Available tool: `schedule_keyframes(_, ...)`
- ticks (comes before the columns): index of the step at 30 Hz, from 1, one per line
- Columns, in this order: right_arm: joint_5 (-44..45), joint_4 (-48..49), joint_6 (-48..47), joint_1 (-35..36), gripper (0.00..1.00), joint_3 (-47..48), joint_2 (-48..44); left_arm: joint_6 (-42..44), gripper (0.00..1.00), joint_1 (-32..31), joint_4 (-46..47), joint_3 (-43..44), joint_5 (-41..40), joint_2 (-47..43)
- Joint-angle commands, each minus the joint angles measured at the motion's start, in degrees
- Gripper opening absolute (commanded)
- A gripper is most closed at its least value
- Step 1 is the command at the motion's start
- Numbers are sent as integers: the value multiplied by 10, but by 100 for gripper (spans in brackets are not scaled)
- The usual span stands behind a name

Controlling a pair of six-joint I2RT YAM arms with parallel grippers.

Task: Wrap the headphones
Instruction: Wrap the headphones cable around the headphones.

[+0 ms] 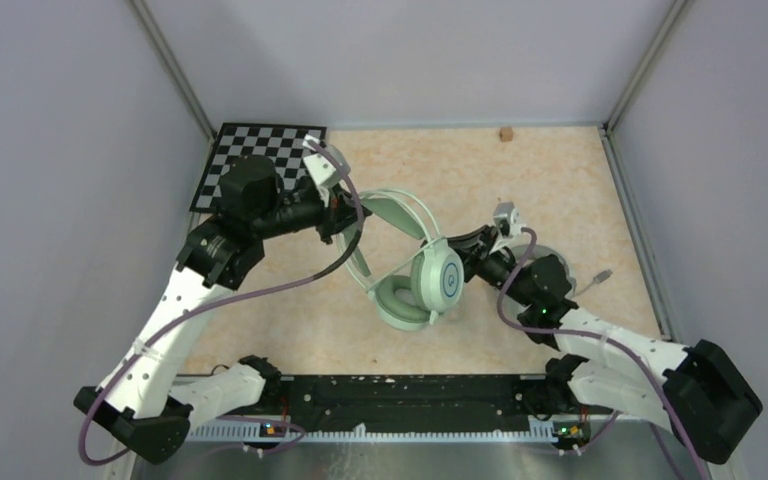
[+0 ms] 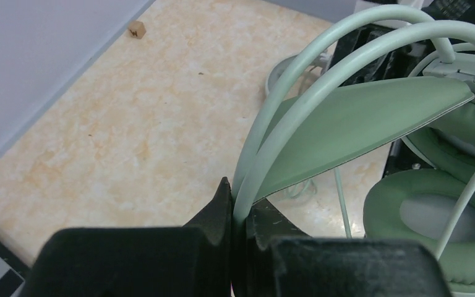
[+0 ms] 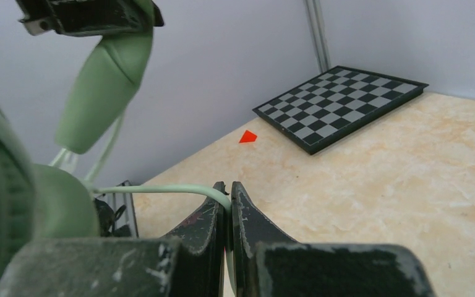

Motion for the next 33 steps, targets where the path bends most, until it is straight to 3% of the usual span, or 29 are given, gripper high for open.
schedule_keyframes(1, 22, -69, 29, -26, 0, 32, -47, 124, 0, -3, -101, 47, 45, 16)
schedule_keyframes(7, 47, -140, 25, -31, 0, 53, -95, 200, 0, -3, -157, 79, 59, 58)
schedule_keyframes(12, 9, -199, 23, -33, 3, 85, -96, 250, 0, -4, -194, 95, 26, 73)
schedule_keyframes(18, -38, -301, 9, -40, 0, 131, -73, 364, 0, -7, -268, 124, -31, 91)
schedule_keyframes(25, -70, -483, -13, -45, 0, 189, -84, 426, 0, -47, -331, 156, -178, 141)
schedule_keyframes(29, -42, -498, -17, -45, 0, 186, -99, 455, 0, -56, -320, 143, -176, 141)
schedule_keyframes(33, -69, -495, -17, -47, 0, 183, -86, 472, 0, -61, -302, 143, -153, 131)
